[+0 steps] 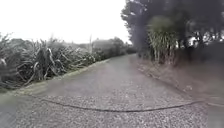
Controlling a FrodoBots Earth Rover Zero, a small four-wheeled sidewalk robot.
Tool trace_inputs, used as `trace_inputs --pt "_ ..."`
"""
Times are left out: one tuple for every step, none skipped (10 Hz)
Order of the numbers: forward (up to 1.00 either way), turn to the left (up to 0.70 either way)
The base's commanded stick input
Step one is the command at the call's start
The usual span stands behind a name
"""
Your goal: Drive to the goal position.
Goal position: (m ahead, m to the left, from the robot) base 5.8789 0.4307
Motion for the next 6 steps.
trace_inputs --pt "0.85 0.0" --pt "0.85 0.0" --pt "0.85 0.0" --pt "0.85 0.0" --pt "0.85 0.0" --pt "0.85 0.0"
